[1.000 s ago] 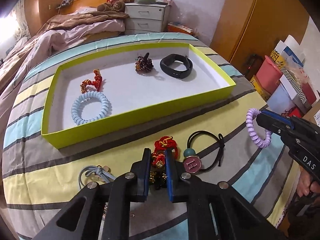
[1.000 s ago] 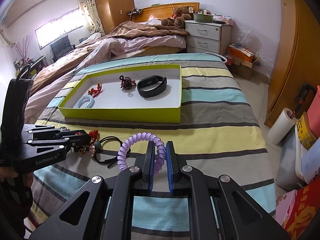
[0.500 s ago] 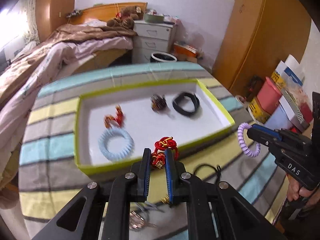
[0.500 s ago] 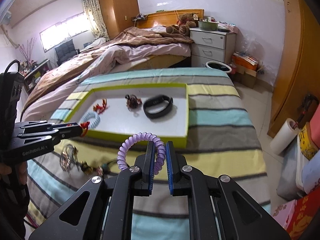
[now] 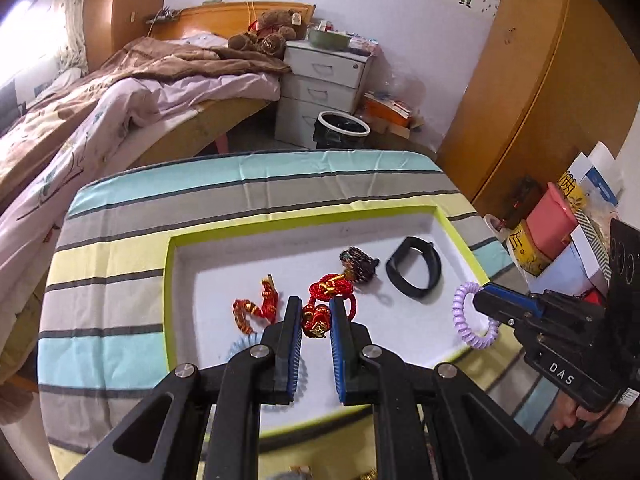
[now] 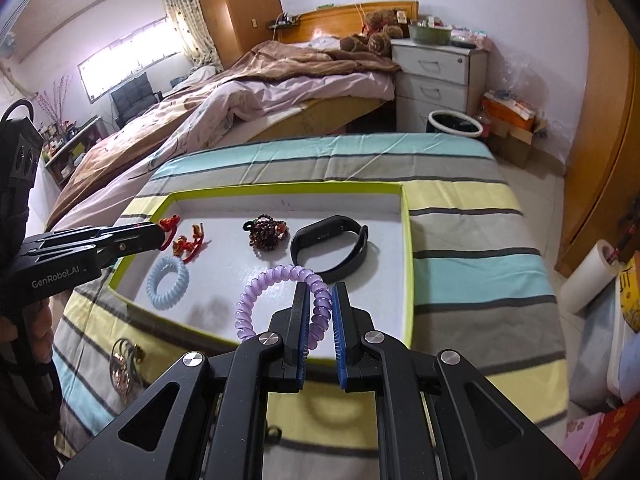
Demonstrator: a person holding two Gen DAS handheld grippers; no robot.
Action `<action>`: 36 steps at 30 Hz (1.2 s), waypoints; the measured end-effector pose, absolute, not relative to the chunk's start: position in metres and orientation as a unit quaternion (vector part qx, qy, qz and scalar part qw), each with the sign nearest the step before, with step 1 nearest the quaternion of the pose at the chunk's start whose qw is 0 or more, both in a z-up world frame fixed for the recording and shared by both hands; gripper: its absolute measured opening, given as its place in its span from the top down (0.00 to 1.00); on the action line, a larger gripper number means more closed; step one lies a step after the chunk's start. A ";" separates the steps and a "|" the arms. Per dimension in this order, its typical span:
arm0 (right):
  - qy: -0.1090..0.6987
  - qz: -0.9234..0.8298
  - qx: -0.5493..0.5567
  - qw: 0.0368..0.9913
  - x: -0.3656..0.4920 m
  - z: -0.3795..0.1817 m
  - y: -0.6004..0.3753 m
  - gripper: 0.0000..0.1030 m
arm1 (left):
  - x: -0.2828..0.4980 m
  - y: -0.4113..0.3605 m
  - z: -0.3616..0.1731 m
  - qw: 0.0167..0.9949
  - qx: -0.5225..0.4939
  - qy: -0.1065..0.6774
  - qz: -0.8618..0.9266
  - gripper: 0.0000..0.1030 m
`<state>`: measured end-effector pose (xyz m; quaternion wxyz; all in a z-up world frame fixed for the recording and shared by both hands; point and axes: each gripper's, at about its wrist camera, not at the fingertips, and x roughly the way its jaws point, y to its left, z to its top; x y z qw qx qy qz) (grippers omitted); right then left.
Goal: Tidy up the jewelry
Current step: 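Lower the red charms and purple coil into the green lid and open both grippers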
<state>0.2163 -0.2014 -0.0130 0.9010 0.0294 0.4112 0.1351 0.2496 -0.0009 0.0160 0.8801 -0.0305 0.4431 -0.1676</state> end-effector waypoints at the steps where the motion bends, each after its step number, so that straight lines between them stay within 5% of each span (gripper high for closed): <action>1: 0.414 0.137 0.031 0.899 0.219 -0.015 -0.201 0.89 | 0.253 0.000 0.014 0.880 -0.031 0.445 -0.165 0.87; 31: 0.448 0.148 -0.037 0.881 0.243 -0.048 -0.166 0.89 | 0.299 -0.015 -0.034 0.858 -0.029 0.488 -0.160 0.87; 36: 0.450 0.146 -0.034 0.881 0.243 -0.048 -0.168 0.89 | 0.297 -0.015 -0.033 0.858 -0.027 0.487 -0.161 0.79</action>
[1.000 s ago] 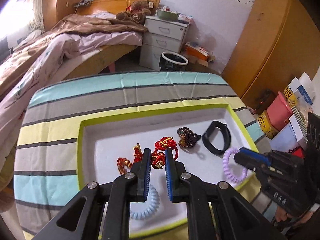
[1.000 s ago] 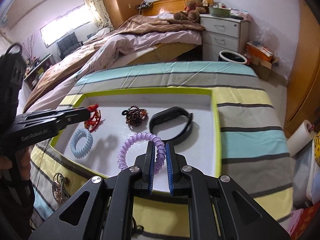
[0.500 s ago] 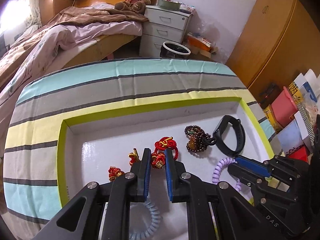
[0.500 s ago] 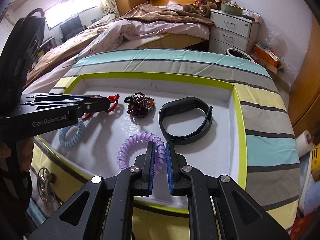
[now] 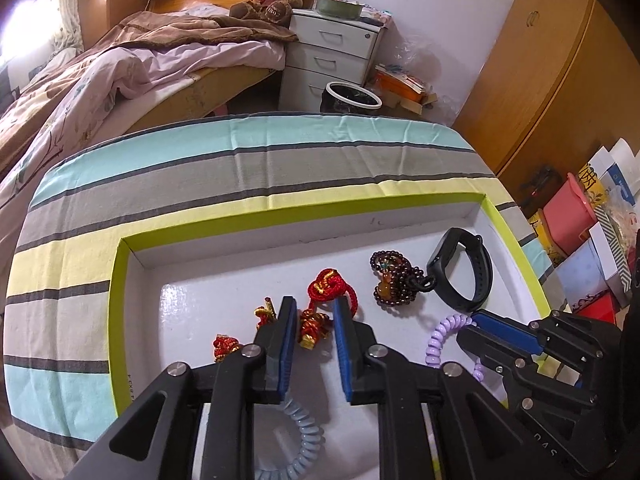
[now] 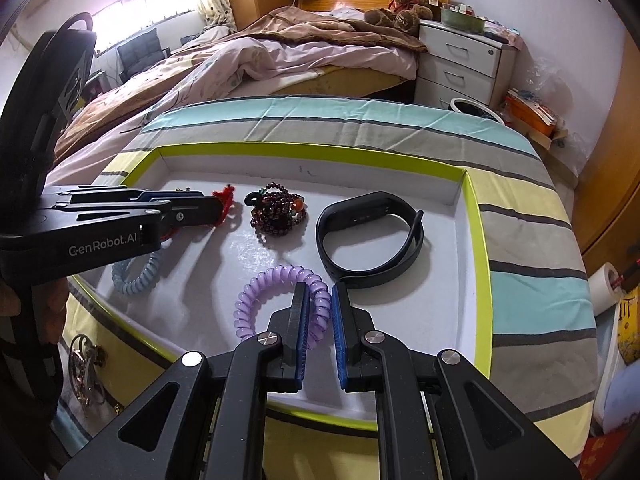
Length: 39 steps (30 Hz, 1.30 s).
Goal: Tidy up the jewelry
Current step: 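Lower the red charms and purple coil into the green lid and open both grippers, then grasp the black hair tie with pink button using the right gripper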
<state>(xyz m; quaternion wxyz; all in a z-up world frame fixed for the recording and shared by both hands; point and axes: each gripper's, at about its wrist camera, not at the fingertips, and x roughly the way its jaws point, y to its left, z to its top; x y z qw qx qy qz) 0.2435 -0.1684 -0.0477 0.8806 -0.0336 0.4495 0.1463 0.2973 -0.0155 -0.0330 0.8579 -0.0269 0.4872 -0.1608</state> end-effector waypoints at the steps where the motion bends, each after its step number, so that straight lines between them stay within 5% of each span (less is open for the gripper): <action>1: 0.450 0.147 -0.032 0.880 0.244 -0.048 -0.169 0.89 | 0.297 -0.015 -0.032 0.858 -0.027 0.487 -0.159 0.76; 4: 0.448 0.144 -0.028 0.882 0.244 -0.047 -0.171 0.85 | 0.296 -0.015 -0.031 0.858 -0.029 0.486 -0.160 0.68; 14: 0.430 0.145 -0.005 0.891 0.235 -0.035 -0.178 0.74 | 0.280 -0.012 -0.014 0.867 -0.034 0.468 -0.167 0.65; 17: 0.423 0.147 0.002 0.894 0.229 -0.029 -0.179 0.70 | 0.269 -0.010 -0.006 0.870 -0.036 0.461 -0.169 0.55; 39: 0.398 0.180 0.024 0.899 0.149 -0.017 -0.178 0.70 | 0.149 0.049 0.016 0.892 -0.092 0.425 -0.122 0.55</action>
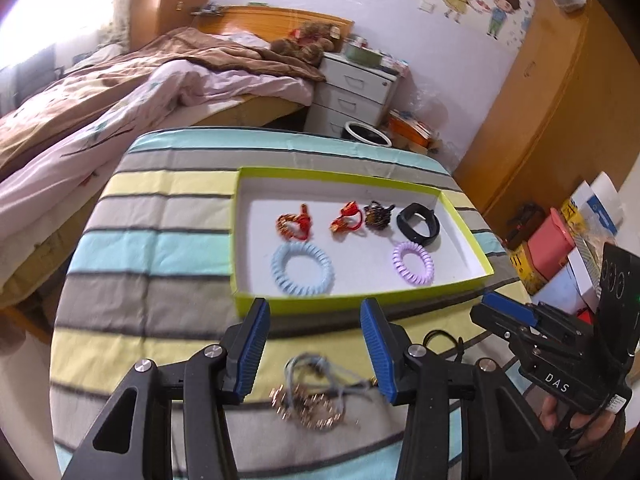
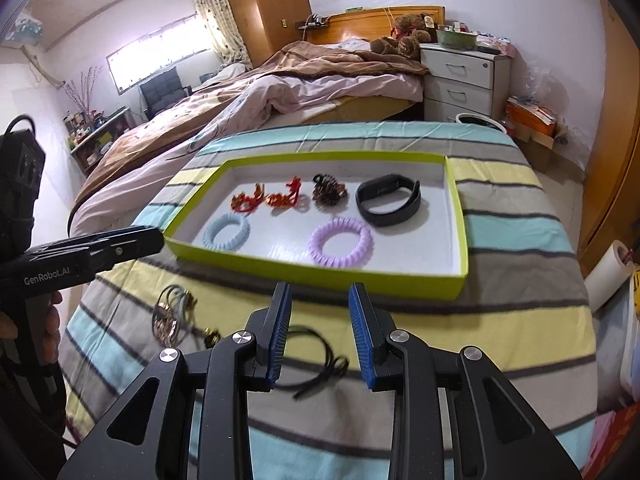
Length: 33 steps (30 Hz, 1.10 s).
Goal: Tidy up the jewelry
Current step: 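Grasp the black hair tie with pink button using the right gripper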
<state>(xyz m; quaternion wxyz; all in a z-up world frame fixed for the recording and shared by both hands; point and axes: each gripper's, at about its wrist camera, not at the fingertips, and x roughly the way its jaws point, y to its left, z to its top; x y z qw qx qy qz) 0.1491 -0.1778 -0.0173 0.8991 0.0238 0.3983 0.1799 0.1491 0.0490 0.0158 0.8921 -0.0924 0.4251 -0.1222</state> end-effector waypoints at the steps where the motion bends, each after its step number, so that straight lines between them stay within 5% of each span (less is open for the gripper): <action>1: 0.400 0.181 0.025 0.898 0.146 -0.019 -0.177 0.70 | 0.144 0.052 0.014 0.891 -0.099 0.426 -0.122 0.55; 8: 0.408 0.210 0.028 0.888 0.127 -0.031 -0.167 0.68 | 0.113 0.066 0.002 0.888 -0.118 0.428 -0.120 0.55; 11: 0.413 0.221 0.023 0.883 0.123 -0.034 -0.159 0.58 | 0.104 0.074 -0.001 0.887 -0.133 0.427 -0.114 0.55; 33: 0.441 0.204 -0.035 0.873 0.128 -0.055 -0.127 0.61 | 0.073 0.107 -0.027 0.869 -0.180 0.444 -0.122 0.55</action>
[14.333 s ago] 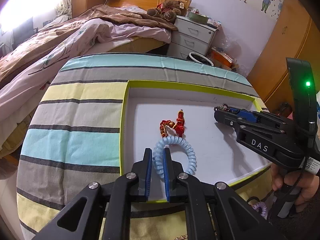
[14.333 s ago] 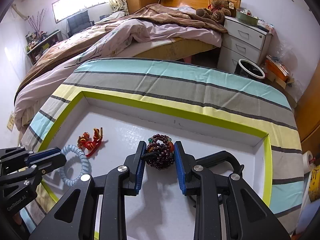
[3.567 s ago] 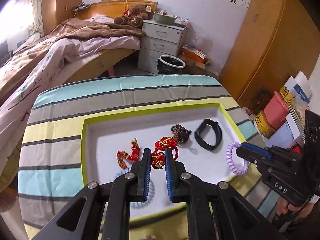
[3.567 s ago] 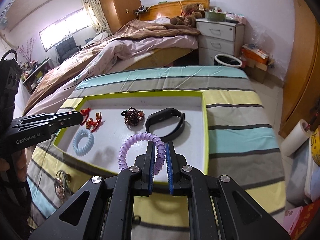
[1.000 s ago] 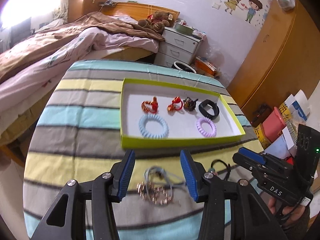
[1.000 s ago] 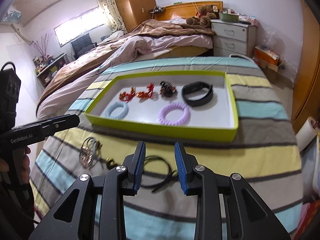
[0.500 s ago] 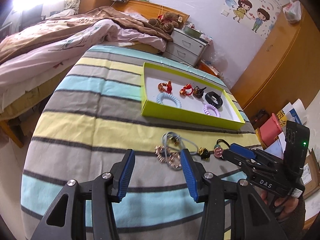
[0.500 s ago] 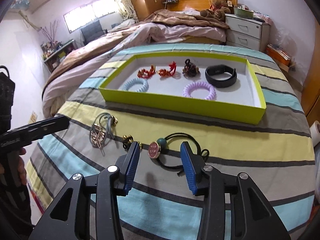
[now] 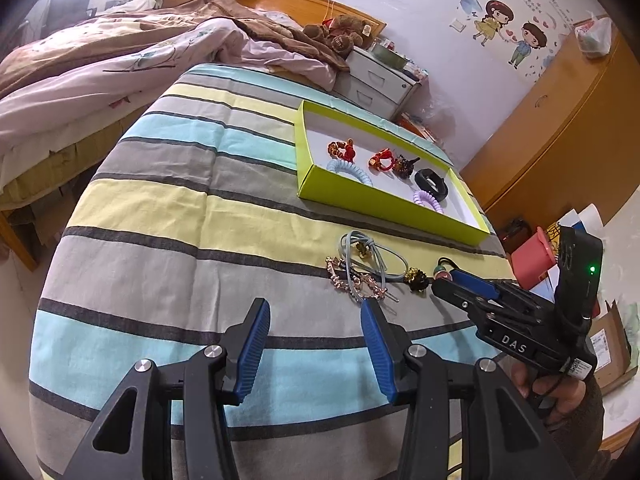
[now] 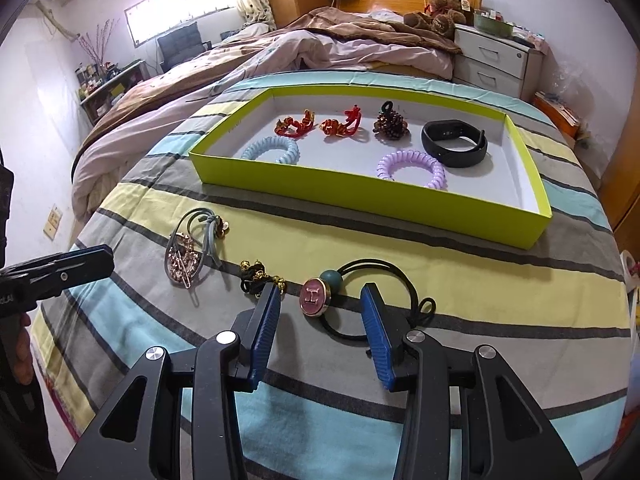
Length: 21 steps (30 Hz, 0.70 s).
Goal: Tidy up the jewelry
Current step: 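Grasp the black hair tie with pink button using the right gripper, then grasp the grey cord hair ties with the left gripper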
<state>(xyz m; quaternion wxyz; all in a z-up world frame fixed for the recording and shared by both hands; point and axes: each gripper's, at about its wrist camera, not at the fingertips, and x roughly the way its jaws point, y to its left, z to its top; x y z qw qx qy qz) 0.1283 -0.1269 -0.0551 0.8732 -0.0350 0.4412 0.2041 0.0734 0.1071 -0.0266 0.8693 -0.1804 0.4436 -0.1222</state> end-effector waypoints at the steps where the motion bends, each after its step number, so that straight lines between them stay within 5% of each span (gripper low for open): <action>1: 0.441 0.204 -0.038 0.873 0.128 -0.055 -0.126 0.65 | 0.073 0.107 -0.027 0.870 -0.180 0.443 -0.123 0.55; 8: 0.442 0.199 -0.044 0.873 0.129 -0.057 -0.124 0.87 | 0.075 0.104 -0.028 0.868 -0.177 0.447 -0.126 0.55; 21: 0.423 0.185 -0.010 0.887 0.126 -0.048 -0.143 0.89 | 0.095 0.085 -0.025 0.869 -0.151 0.451 -0.134 0.55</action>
